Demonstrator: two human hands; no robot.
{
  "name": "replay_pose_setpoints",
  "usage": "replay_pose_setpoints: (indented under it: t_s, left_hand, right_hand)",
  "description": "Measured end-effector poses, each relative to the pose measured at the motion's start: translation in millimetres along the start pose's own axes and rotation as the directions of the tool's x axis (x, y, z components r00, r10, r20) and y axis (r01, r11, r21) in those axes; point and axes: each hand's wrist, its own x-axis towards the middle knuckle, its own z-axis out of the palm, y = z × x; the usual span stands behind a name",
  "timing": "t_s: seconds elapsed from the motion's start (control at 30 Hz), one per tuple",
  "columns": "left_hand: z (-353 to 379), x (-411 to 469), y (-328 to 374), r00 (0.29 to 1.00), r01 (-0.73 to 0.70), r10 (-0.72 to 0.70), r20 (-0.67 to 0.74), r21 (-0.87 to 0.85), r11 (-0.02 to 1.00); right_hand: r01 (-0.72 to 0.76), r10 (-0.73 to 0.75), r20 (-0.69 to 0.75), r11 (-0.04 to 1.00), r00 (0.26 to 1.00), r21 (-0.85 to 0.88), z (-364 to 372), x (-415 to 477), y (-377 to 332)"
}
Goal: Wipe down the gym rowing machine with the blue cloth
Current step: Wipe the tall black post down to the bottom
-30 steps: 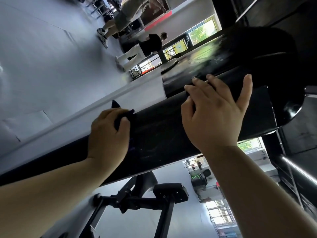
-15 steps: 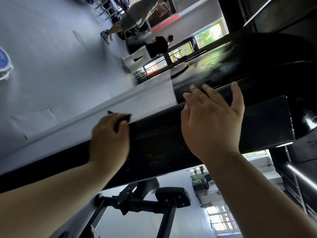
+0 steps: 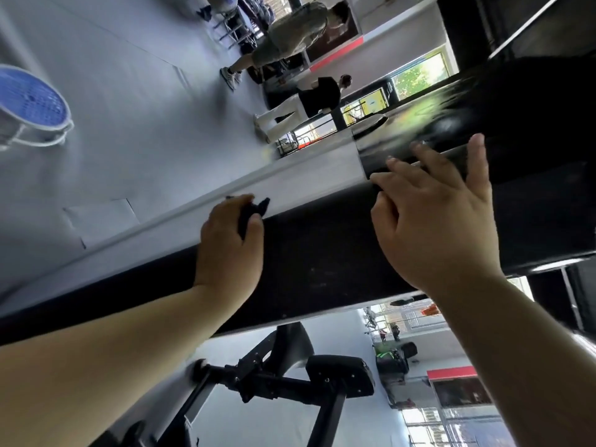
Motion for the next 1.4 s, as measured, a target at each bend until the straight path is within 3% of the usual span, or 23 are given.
replay_pose_setpoints:
  t_s: [0.07,0.13,0.2,0.3,0.5,0.6,0.7,0.77,0.8,0.87,0.93,0.97,1.03,1.1,1.13,1.2,1.3,1.4]
  left_hand:
    - [6.8,-12.3,20.6,0.936,-0.332,0.331,0.122,-0.019,0.943]
    - [4.9,-27.5,9.8,0.751,-0.643,0.609,0.255,0.07,0.763]
    - [-1.4,-36.7,-12.1,0.581,-0.808,0.719,0.383,0.166,0.565]
    - [-2.0,-24.6,-3.9,0.438,-0.898,0.762,0.476,0.186,0.4]
    - [44.3,2.4,111.0,0.185,-0.982,0.876,0.446,0.045,0.185]
    - [29.1,1.7,82.0,0.019,-1.0,0.802,0.597,0.01,0.016]
    - [-3.1,13.8,37.6,-0.21,-0.96,0.601,0.772,-0.046,-0.276]
    - [-11.0,20.4,32.8,-0.297,-0.933,0.559,0.774,-0.11,-0.343]
    - [-11.0,21.1,39.1,-0.326,-0.934,0.583,0.744,-0.157,-0.322]
    - [-8.7,16.5,62.8,-0.296,-0.955,0.686,0.665,-0.221,-0.197]
    - [-5.6,9.0,93.9,-0.151,-0.97,0.772,0.618,-0.242,0.003]
    - [-4.6,4.6,111.2,-0.055,-0.962,0.796,0.603,-0.246,0.119]
    - [-2.1,-4.6,143.3,0.142,-0.891,0.795,0.59,-0.273,0.362]
    - [0.8,-12.3,164.9,0.268,-0.795,0.738,0.62,-0.29,0.532]
    - [1.9,-15.3,170.0,0.291,-0.757,0.7,0.652,-0.29,0.585]
    - [3.8,-19.0,174.3,0.29,-0.726,0.635,0.716,-0.267,0.633]
    - [7.3,-19.5,176.2,0.26,-0.703,0.547,0.795,-0.232,0.672]
    - [10.8,-17.0,180.9,0.209,-0.669,0.46,0.863,-0.217,0.711]
  right_hand:
    - [-0.024,0.024,-0.04,1.0,0.999,0.004,-4.4,-8.7,8.1]
    - [-0.063,0.065,-0.073,0.997,0.995,0.033,-6.7,-23.5,14.5]
    - [-0.093,0.098,-0.086,0.994,0.991,0.061,-4.3,-43.1,17.2]
    - [-0.111,0.118,-0.105,0.991,0.987,0.076,1.6,-66.7,18.8]
    - [-0.236,0.268,-0.225,0.959,0.937,0.159,9.2,-92.9,43.5]
    - [-0.313,0.367,-0.25,0.922,0.896,0.229,13.9,-103.0,47.2]
    - [-0.368,0.427,-0.237,0.894,0.873,0.257,21.5,-116.8,38.9]
    - [-0.398,0.464,-0.205,0.869,0.862,0.295,26.2,-124.9,28.8]
    - [-0.42,0.497,-0.193,0.844,0.846,0.333,27.1,-128.7,21.6]
    - [-0.449,0.557,-0.182,0.79,0.81,0.418,27.7,-134.5,2.9]
    - [-0.47,0.626,-0.156,0.706,0.764,0.53,24.3,-137.8,-19.3]
    - [-0.485,0.679,-0.106,0.616,0.727,0.621,19.9,-138.4,-30.0]
    - [-0.465,0.783,0.088,0.271,0.616,0.843,5.1,-137.3,-49.5]
    - [-0.275,0.786,0.325,-0.205,0.526,0.939,-13.6,-130.4,-65.3]
    - [-0.153,0.753,0.43,-0.412,0.499,0.898,-21.2,-127.1,-71.2]
    - [0.043,0.669,0.57,-0.666,0.477,0.745,-32.7,-122.3,-78.7]
    - [0.185,0.607,0.65,-0.78,0.457,0.598,-38.7,-116.8,-85.1]
    - [0.22,0.584,0.733,-0.812,0.348,0.541,-30.7,-120.6,-80.3]
